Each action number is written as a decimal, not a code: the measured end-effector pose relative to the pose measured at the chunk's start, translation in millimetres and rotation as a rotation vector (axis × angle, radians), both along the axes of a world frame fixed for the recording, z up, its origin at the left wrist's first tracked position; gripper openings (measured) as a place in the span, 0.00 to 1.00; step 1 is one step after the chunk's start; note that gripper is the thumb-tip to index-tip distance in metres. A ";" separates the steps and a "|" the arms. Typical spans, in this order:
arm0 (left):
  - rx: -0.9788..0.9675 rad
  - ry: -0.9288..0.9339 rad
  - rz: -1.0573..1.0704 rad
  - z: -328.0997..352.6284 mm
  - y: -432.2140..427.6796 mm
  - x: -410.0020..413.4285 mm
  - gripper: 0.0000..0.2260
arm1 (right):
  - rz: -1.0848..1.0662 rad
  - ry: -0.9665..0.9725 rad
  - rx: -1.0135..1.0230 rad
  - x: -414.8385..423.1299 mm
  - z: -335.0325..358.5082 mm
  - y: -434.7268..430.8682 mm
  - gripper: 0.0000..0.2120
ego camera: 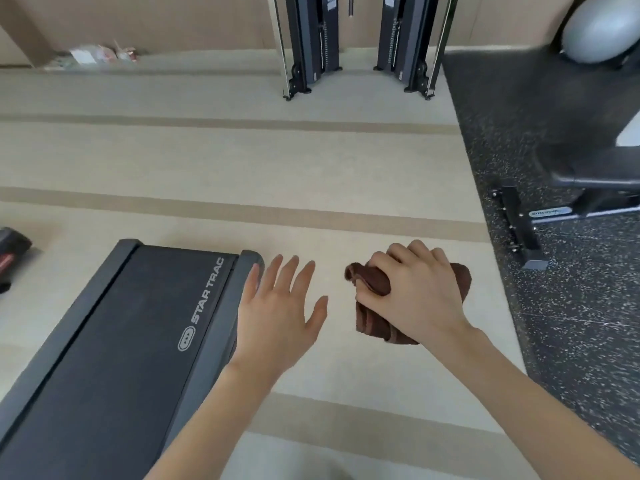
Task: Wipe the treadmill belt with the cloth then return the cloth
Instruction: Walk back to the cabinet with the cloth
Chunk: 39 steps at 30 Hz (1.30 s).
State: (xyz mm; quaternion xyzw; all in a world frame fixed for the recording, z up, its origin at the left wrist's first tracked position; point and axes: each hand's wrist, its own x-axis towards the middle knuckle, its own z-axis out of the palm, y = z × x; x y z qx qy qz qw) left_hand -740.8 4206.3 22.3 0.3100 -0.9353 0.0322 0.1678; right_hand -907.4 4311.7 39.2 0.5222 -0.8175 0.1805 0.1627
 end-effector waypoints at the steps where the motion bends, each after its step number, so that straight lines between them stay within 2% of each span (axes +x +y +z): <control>1: 0.001 0.004 0.022 10.8 2.1 2.7 0.24 | 0.015 -0.002 -0.015 2.2 10.2 -0.1 0.18; 7: 0.003 -0.011 0.120 43.2 11.0 29.1 0.25 | 0.102 -0.031 -0.140 12.5 41.4 -14.6 0.15; 15: 0.083 -0.074 0.190 36.5 -30.7 49.6 0.25 | 0.176 -0.069 -0.187 33.6 31.6 -80.6 0.12; 20: 0.156 -0.065 0.205 30.9 -104.1 45.1 0.28 | 0.173 -0.037 -0.168 16.9 21.5 -150.5 0.11; 25: 0.155 0.001 0.161 39.9 -196.0 23.4 0.24 | 0.171 -0.024 -0.154 -5.4 40.7 -235.7 0.12; 31: 0.196 0.000 0.110 46.4 -298.1 -17.3 0.23 | 0.186 0.019 -0.119 -43.0 47.2 -325.1 0.12; 36: 0.237 0.021 0.137 54.0 -364.0 -54.0 0.28 | 0.208 -0.003 -0.118 -83.4 44.7 -386.3 0.11; 39: 0.247 0.020 0.159 48.2 -399.4 -83.9 0.27 | 0.237 -0.006 -0.089 -117.0 36.6 -427.5 0.11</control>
